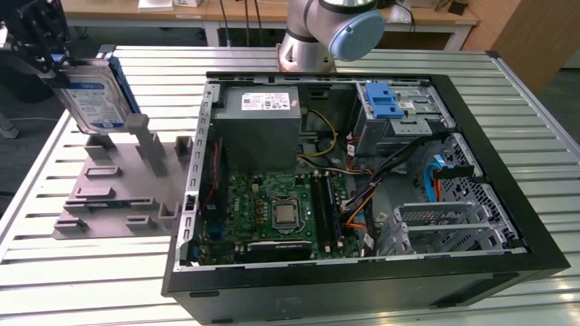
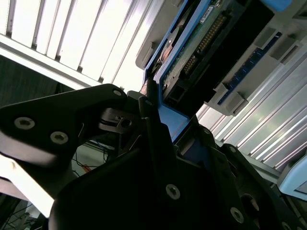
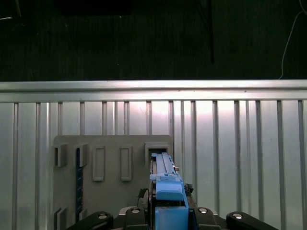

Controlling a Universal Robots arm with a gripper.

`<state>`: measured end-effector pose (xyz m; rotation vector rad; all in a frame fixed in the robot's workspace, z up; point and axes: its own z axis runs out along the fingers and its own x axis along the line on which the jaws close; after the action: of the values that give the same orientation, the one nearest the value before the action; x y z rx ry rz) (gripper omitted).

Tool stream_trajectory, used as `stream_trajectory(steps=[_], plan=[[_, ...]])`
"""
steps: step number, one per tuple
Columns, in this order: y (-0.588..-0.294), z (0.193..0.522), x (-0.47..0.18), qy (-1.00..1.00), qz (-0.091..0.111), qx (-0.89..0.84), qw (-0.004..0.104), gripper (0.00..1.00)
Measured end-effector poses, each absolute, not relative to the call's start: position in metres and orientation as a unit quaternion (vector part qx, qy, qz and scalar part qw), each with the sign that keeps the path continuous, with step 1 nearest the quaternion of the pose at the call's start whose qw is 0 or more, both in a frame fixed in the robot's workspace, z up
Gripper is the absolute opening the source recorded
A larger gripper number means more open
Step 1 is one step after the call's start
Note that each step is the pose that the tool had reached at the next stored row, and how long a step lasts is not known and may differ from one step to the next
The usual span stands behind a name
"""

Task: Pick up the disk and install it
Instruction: 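Pick up the disk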

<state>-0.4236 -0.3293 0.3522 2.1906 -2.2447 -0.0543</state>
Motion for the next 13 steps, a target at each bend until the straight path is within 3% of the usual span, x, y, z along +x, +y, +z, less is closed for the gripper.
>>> stream_trajectory(steps=[13], plan=[[-0.3283,0.3573,-0.4236,-0.716,-0.017,0.698,0.003,0.36]])
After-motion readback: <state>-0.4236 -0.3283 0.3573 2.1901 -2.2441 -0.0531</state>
